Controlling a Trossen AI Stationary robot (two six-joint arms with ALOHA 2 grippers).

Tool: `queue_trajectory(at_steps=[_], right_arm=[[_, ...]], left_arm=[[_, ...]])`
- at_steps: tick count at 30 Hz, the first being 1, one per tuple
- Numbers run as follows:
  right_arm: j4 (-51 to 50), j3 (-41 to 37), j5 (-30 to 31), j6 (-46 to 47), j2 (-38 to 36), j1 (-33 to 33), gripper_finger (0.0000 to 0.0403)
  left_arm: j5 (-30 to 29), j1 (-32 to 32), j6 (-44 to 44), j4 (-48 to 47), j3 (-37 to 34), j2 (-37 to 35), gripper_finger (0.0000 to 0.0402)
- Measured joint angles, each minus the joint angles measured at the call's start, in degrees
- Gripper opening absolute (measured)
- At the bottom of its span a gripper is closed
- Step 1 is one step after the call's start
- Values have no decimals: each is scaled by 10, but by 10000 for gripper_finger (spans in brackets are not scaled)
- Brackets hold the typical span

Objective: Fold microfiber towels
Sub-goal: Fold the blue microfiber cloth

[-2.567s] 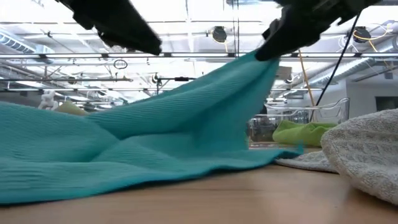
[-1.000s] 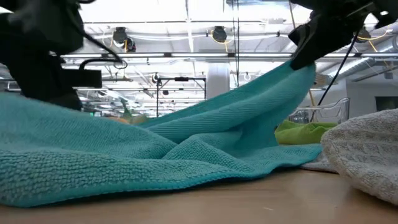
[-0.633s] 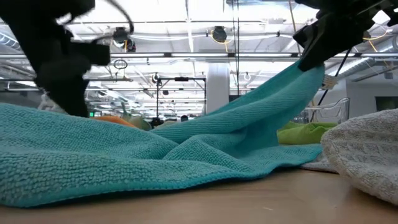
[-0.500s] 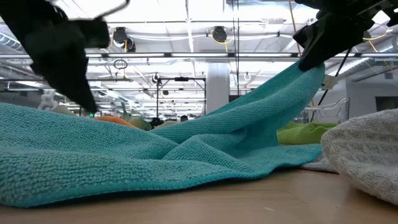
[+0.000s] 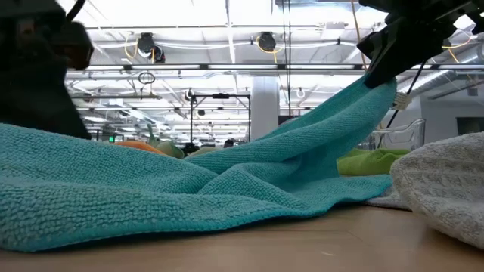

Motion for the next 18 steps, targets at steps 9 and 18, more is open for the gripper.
queue_trajectory(at_steps=[9, 18], right_arm=[[2, 0, 0, -1, 0, 0, 0], [14, 0, 0, 0, 0, 0, 0]], left_arm=[[19, 21, -30, -1, 0, 16, 191], [40, 90, 21, -3, 0, 16, 228]])
